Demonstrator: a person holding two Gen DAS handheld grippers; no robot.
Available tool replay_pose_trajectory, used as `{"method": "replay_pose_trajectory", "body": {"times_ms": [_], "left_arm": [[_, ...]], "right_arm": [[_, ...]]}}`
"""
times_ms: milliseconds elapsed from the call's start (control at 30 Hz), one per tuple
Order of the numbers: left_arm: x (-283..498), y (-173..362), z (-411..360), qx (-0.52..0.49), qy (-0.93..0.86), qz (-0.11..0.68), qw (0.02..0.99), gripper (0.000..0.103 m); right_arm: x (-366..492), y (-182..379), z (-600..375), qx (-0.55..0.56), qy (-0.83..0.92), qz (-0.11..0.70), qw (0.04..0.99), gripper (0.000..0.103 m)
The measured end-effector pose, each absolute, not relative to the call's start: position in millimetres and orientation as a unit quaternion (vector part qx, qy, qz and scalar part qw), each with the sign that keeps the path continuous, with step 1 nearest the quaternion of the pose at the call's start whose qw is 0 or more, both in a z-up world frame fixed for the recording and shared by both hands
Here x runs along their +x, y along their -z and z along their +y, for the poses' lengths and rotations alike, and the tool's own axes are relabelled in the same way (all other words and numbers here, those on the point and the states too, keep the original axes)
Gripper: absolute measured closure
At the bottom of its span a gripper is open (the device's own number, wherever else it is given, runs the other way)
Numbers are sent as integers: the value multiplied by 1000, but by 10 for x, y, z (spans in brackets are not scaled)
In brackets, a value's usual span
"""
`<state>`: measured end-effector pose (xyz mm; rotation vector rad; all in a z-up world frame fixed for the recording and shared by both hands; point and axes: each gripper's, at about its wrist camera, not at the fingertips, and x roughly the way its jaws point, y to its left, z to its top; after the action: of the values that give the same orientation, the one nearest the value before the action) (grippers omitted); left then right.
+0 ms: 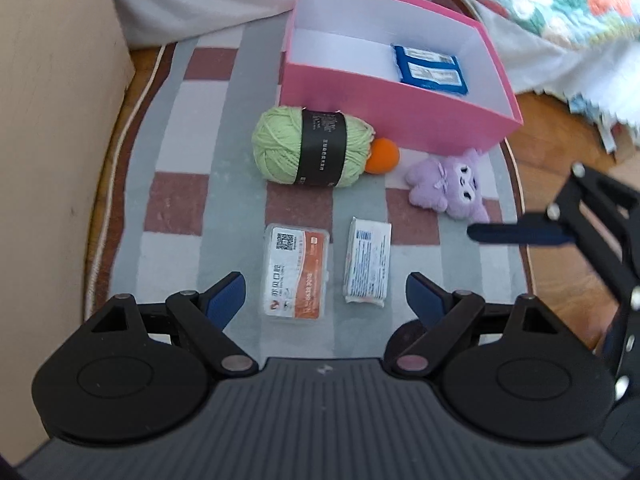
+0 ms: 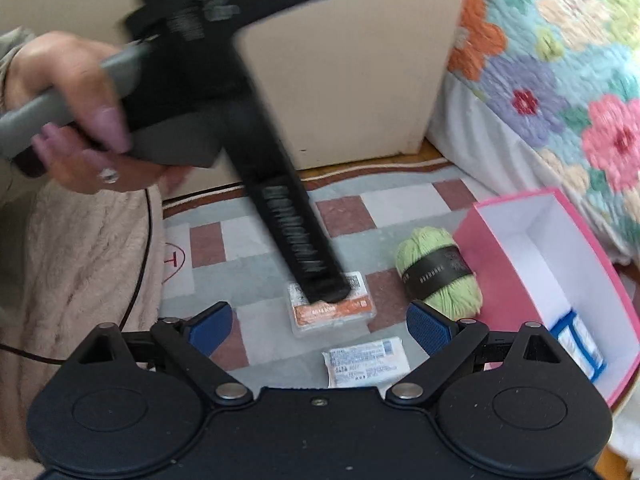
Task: Organize objects
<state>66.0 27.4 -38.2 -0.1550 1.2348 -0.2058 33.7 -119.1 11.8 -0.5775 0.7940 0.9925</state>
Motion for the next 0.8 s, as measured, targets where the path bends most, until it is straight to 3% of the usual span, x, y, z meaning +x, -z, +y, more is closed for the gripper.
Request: {"method": "replay_pose_trajectory", "body": {"times_ms": [533, 800], "left_arm": [[632, 1012, 530, -184, 56, 593, 782, 18], [601, 1268, 538, -218, 41, 597, 771, 31]], "right_arm": [[529, 651, -934, -333, -477, 356, 731, 7], [623, 900, -917, -352, -481, 346, 725, 7]]}}
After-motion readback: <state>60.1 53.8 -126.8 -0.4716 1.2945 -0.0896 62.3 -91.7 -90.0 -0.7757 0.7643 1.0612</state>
